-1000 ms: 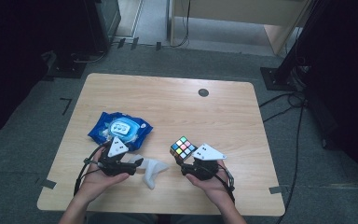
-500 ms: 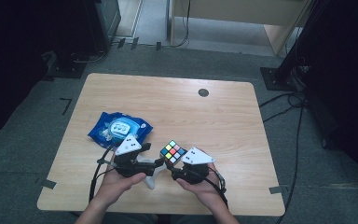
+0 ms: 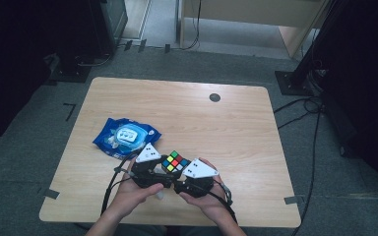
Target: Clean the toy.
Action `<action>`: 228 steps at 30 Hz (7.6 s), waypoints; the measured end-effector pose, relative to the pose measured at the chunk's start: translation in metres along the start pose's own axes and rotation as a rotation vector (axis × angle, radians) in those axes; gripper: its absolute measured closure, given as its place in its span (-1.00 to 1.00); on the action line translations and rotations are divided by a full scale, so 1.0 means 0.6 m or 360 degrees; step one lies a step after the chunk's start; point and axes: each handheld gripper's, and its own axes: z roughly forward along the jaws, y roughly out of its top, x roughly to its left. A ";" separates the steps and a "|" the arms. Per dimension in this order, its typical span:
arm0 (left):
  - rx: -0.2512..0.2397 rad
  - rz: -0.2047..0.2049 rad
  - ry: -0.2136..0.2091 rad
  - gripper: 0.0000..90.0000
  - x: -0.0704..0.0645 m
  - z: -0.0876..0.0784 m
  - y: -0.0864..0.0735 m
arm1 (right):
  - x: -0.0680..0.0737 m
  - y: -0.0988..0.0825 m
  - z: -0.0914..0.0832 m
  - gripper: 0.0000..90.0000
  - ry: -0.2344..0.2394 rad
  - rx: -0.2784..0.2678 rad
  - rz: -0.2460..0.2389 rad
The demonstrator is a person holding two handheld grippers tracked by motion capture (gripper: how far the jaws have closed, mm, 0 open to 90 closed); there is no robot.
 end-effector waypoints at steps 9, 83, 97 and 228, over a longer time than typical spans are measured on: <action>0.0042 -0.0108 -0.0096 -0.45 0.019 -0.001 0.000 | 0.012 -0.001 0.000 -0.23 -0.0047 -0.0019 -0.0106; -0.0308 -0.0055 -0.0226 -0.24 0.049 -0.039 -0.019 | 0.009 -0.022 -0.006 0.48 0.0028 -0.0179 -0.0051; -0.0322 -0.0045 -0.0164 -0.24 0.042 -0.040 -0.021 | -0.007 -0.021 -0.006 0.40 0.0081 -0.0132 -0.0021; -0.0242 0.0365 0.0056 -0.24 0.018 -0.021 -0.049 | -0.057 0.003 -0.016 0.94 0.0127 -0.0264 0.0482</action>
